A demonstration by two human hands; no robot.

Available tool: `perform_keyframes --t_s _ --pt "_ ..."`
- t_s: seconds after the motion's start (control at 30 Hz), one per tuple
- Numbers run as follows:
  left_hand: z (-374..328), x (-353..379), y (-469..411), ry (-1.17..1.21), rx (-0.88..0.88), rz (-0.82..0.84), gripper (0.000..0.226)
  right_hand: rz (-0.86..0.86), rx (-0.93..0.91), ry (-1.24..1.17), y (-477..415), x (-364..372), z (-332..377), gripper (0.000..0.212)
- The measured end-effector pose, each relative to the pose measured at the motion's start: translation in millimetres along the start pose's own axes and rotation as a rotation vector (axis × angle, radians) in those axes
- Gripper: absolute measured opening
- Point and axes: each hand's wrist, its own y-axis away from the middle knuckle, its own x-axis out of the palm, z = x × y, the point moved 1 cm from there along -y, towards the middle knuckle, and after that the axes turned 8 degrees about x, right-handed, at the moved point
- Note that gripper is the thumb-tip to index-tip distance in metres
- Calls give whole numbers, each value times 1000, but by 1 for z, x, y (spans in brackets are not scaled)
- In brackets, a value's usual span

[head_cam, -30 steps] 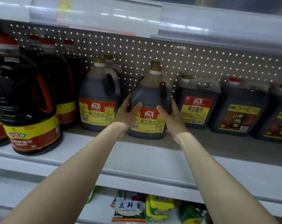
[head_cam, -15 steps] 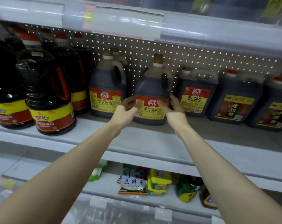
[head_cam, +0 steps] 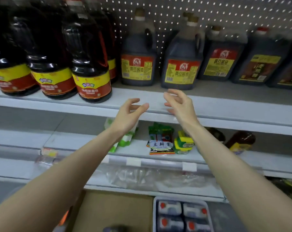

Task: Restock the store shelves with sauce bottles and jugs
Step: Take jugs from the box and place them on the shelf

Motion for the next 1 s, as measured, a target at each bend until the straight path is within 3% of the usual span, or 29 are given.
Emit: perform_keyframes --t_s 0.23,0.47,0.6,0.73,0.8,0.87,1.0 --pt "82 -74 65 -3 -129 66 52 -31 138 -27 72 85 -64 20" --pt "201 -120 126 32 -382 64 47 31 341 -2 120 159 -163 17" --pt "273 -128 162 38 -517 65 69 86 470 51 146 188 -236 26" --pt "347 -128 200 40 -657 34 47 117 591 97 169 214 -317 19" --pt "387 -125 219 30 -721 30 62 146 644 112 182 224 -357 10" --pt "425 -120 238 34 -770 47 69 167 695 121 195 234 -395 16" --pt "504 -105 270 11 -848 66 40 204 782 129 219 252 -475 21"
